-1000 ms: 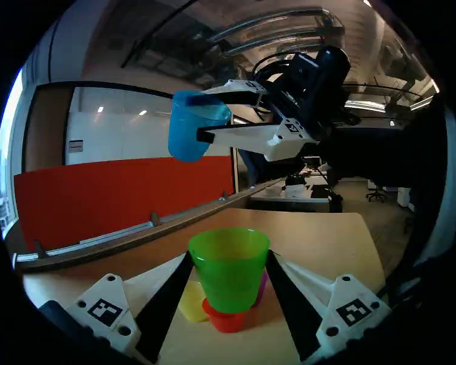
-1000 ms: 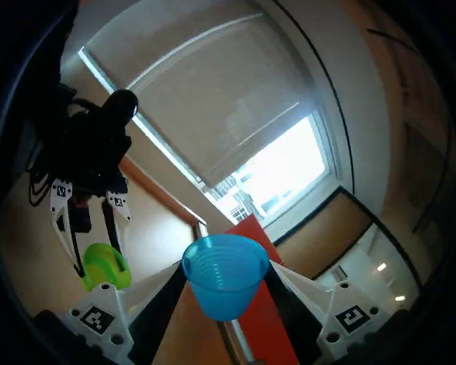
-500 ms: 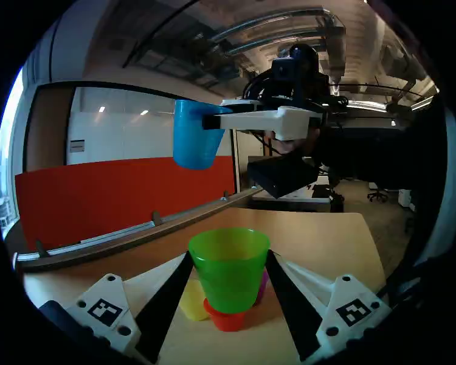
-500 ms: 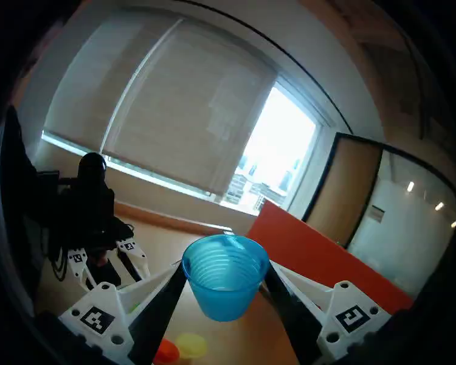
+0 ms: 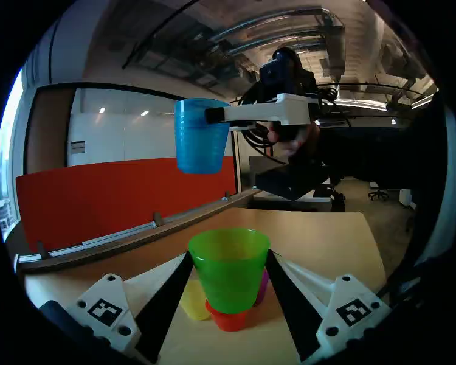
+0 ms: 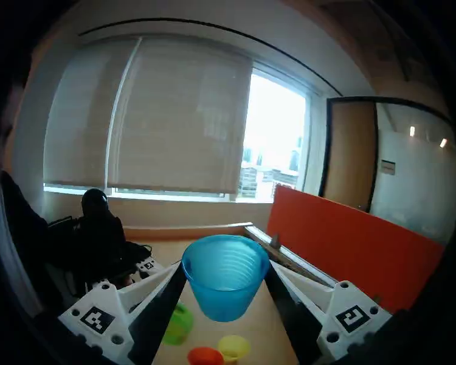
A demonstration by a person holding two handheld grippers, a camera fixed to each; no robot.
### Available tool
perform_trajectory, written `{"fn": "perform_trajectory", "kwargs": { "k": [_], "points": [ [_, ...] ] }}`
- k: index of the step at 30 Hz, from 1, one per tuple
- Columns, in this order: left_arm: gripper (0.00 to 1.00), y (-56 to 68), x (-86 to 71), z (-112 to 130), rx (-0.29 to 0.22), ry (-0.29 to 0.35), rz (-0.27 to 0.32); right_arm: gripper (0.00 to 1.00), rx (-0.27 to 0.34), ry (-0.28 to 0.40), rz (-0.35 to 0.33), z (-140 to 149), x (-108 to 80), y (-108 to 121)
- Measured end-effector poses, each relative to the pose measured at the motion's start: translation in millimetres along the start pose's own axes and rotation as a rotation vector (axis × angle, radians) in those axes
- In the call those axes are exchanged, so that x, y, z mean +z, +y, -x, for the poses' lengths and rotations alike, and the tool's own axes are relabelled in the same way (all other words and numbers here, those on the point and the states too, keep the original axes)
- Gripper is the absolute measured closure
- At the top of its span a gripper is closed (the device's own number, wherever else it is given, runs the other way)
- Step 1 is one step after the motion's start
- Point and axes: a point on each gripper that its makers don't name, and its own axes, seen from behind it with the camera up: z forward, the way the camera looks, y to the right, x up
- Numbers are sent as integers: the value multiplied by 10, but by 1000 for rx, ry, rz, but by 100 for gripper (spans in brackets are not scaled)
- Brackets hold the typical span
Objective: Pour water
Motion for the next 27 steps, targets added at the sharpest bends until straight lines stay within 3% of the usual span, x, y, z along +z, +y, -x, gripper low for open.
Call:
{"fn": "perform_trajectory", "kwargs": {
  "k": [9, 27],
  "points": [
    [14, -29, -32, 18, -3, -7, -7, 9, 91, 16, -9, -15, -13, 13],
    [14, -41, -96, 68, -3, -48, -12, 9, 85, -14, 18, 189, -203, 50]
  ]
}}
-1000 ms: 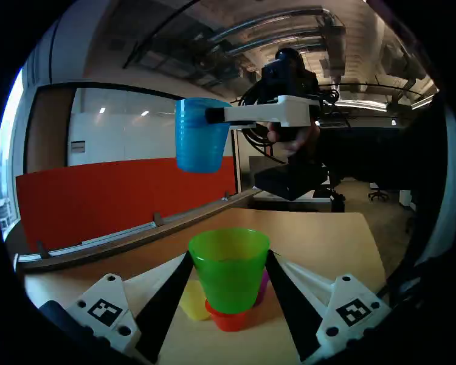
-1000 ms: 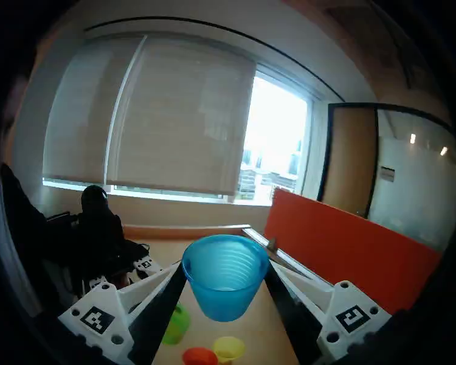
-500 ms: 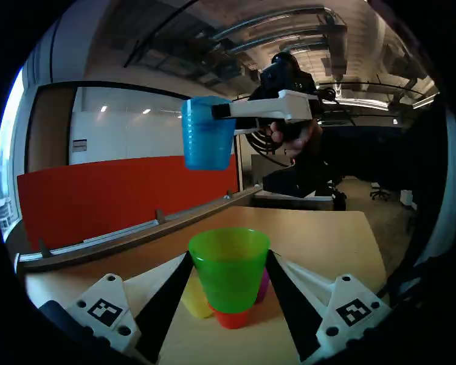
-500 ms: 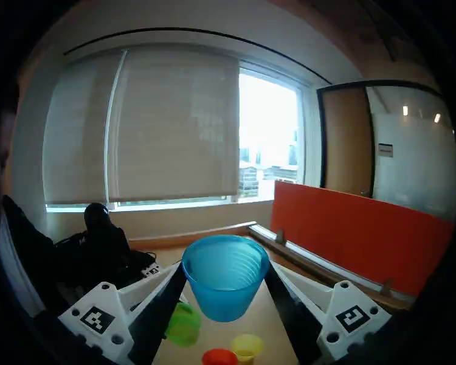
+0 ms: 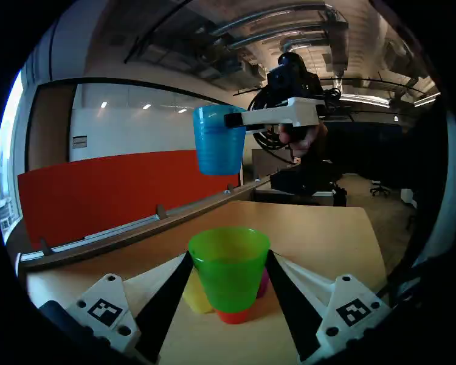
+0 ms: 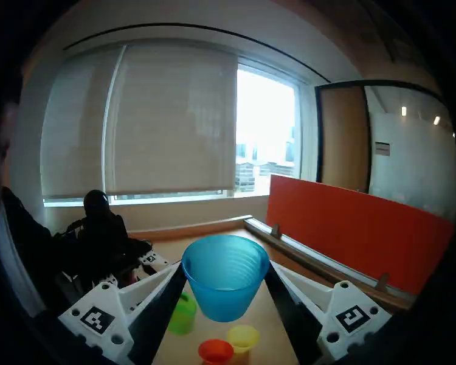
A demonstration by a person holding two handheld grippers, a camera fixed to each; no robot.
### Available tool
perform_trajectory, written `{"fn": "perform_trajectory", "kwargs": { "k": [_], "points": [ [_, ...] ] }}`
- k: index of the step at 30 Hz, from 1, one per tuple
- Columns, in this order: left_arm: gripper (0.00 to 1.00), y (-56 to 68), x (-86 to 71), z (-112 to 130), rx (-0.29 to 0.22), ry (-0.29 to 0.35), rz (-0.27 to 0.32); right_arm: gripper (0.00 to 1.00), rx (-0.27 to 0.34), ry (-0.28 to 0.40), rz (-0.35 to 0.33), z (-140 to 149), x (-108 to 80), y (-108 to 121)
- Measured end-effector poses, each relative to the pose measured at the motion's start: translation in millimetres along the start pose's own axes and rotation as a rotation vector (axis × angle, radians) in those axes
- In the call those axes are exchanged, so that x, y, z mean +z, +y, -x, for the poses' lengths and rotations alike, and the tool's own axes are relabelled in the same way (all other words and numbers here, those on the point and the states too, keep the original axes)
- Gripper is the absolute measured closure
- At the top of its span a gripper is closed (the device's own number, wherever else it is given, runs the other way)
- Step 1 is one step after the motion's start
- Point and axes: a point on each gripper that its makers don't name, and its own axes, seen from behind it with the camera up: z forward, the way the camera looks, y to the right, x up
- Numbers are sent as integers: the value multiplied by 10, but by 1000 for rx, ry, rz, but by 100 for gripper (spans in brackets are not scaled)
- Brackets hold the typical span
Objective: Pour water
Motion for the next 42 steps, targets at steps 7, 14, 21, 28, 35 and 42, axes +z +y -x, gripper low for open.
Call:
{"fn": "perform_trajectory", "kwargs": {
  "k": [7, 14, 21, 28, 35, 42],
  "points": [
    [14, 35, 10, 54, -4, -31, 13, 9, 3, -12, 13, 112, -89, 40],
    [14, 52, 7, 132, 8, -70, 15, 9, 6, -27, 23, 271, -191, 67],
    [14, 58, 15, 196, 8, -100, 15, 9, 0, -49, 20, 475, -284, 43],
    [14, 68, 20, 291, 8, -137, 20, 9, -13, -60, 13, 650, -367, -4],
    [14, 97, 20, 417, 9, -179, 27, 9, -41, -87, 4, 870, -421, -69],
    [14, 137, 4, 611, 2, -233, 40, 9, -78, -124, -17, 1120, -446, -159]
  ]
}}
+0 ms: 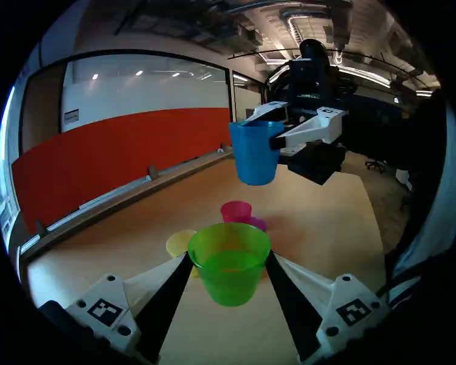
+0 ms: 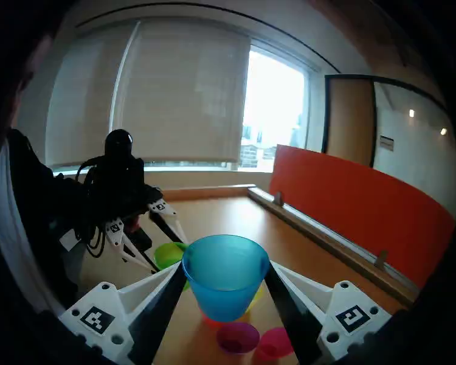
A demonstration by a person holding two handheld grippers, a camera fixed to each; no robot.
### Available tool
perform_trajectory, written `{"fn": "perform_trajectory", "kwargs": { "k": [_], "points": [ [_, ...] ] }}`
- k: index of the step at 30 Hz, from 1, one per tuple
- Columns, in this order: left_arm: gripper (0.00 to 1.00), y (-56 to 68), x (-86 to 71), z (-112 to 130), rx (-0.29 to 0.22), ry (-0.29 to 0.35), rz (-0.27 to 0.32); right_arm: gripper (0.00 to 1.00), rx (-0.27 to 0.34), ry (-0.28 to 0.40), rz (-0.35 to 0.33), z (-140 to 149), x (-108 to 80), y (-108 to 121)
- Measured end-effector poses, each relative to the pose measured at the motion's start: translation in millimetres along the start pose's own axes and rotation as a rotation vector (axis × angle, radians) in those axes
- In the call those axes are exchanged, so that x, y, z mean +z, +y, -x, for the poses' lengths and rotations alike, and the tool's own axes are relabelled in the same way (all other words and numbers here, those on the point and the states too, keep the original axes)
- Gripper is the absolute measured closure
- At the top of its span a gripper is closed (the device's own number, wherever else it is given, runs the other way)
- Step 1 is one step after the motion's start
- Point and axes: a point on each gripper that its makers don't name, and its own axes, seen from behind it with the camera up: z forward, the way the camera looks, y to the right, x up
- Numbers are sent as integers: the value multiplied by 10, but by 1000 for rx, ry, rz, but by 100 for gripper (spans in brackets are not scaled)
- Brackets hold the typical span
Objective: Pour water
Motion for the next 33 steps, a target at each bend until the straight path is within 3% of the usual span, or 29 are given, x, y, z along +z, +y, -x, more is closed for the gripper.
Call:
{"fn": "perform_trajectory", "kwargs": {
  "k": [8, 33],
  "points": [
    [14, 57, 28, 187, 4, -61, 16, 9, -18, -28, -38, 202, 10, -138],
    [14, 27, 113, 749, 2, -258, 53, 9, -14, -161, -131, 1093, 188, -469]
  ]
}}
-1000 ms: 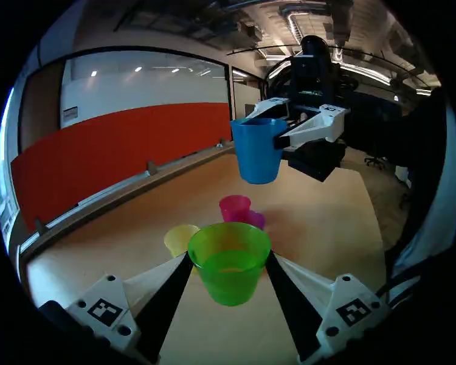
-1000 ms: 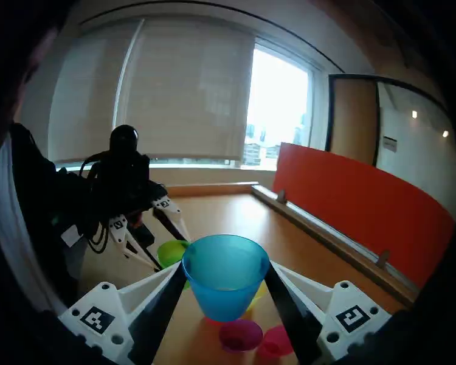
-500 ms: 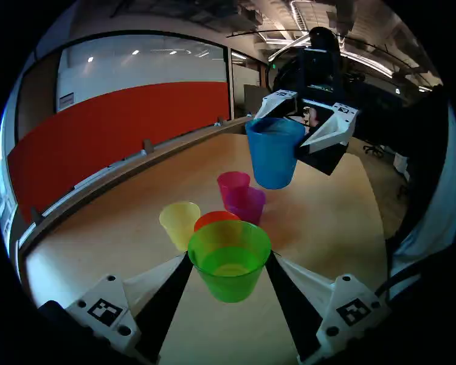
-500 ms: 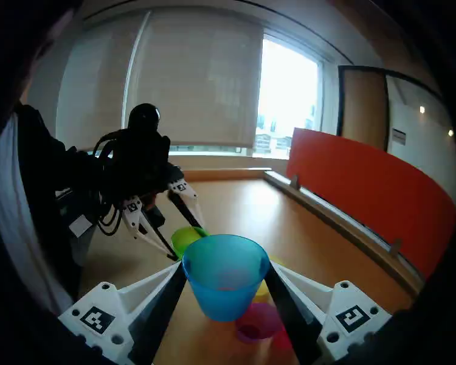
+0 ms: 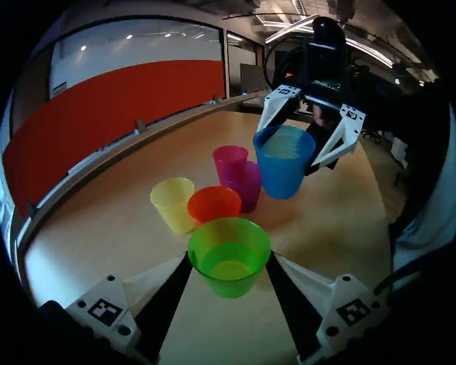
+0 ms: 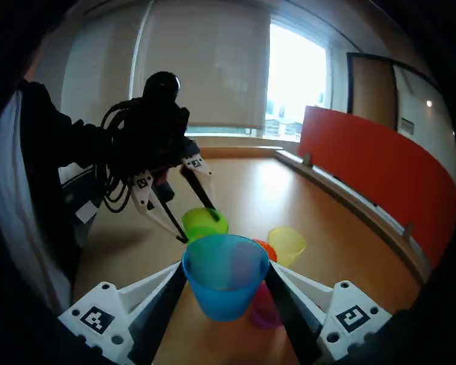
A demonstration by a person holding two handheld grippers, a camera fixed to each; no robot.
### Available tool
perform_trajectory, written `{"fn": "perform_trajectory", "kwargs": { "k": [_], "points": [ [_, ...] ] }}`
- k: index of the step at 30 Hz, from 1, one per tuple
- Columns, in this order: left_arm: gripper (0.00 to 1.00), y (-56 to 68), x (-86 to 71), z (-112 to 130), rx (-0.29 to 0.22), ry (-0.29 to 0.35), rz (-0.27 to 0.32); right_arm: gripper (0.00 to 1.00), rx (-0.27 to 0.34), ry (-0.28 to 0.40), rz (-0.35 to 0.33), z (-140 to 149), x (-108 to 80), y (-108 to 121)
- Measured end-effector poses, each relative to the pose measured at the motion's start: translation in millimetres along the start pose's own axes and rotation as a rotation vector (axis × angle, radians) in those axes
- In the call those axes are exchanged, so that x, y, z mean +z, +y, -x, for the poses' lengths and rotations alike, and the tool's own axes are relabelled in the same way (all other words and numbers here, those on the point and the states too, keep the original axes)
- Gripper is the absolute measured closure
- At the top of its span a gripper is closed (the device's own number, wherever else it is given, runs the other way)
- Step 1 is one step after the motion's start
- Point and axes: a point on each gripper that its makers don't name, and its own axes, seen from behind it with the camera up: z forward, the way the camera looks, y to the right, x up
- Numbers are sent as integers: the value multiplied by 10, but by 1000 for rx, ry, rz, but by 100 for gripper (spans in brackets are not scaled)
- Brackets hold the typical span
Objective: Pour water
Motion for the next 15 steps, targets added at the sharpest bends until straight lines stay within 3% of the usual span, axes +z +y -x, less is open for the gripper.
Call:
{"fn": "perform_trajectory", "kwargs": {
  "k": [15],
  "points": [
    [14, -22, 66, 211, 20, -89, 28, 9, -24, -78, -51, 337, 232, -145]
  ]
}}
